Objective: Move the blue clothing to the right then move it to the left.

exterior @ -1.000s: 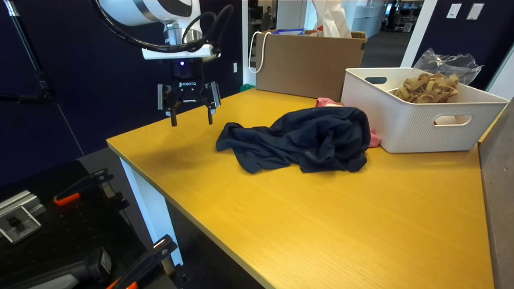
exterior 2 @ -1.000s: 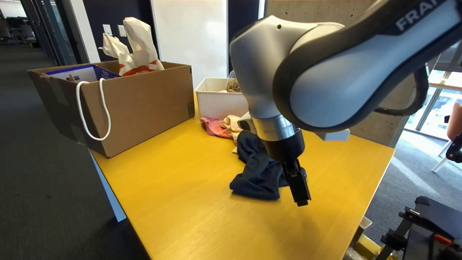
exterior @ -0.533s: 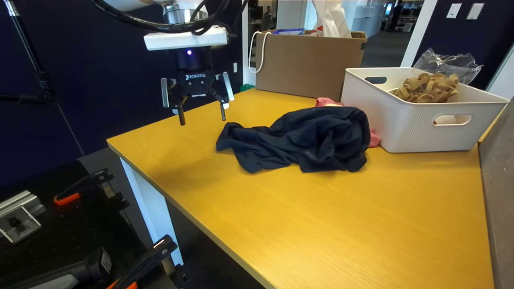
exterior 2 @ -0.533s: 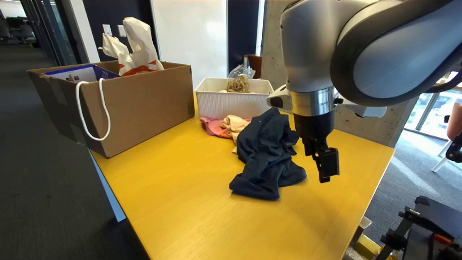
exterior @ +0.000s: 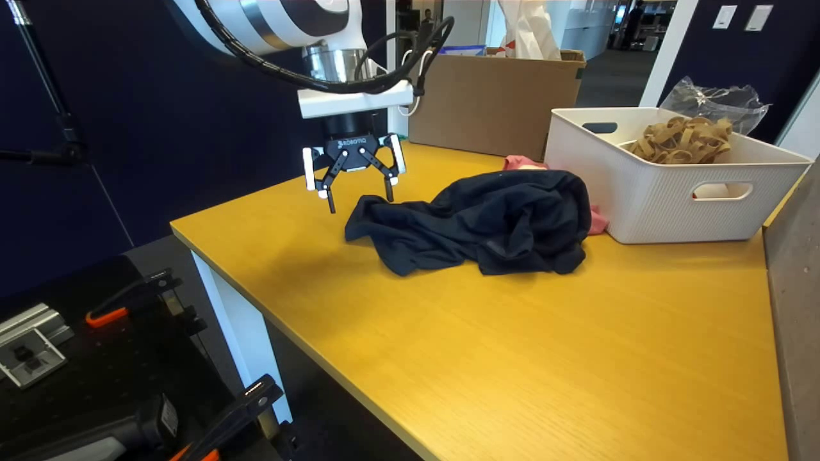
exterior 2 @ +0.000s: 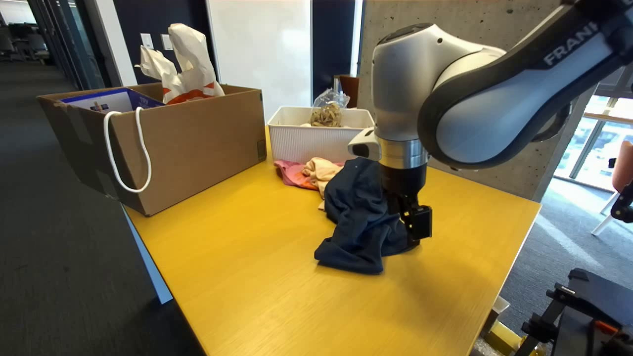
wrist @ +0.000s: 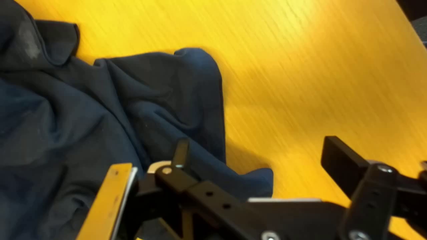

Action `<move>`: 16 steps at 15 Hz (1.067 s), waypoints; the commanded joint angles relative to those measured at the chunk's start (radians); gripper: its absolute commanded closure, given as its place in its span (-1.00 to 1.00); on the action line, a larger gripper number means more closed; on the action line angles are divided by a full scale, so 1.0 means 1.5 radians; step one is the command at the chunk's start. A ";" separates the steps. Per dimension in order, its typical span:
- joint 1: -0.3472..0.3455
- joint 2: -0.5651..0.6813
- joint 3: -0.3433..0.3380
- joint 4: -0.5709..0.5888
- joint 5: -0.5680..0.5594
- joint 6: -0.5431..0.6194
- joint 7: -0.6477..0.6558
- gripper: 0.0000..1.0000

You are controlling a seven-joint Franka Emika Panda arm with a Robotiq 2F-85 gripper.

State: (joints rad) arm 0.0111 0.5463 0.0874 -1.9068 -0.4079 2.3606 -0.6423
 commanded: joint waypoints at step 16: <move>-0.007 0.314 0.027 0.358 0.078 -0.024 -0.276 -0.50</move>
State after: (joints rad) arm 0.0088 0.9491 0.1123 -1.4632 -0.3161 2.3642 -0.9951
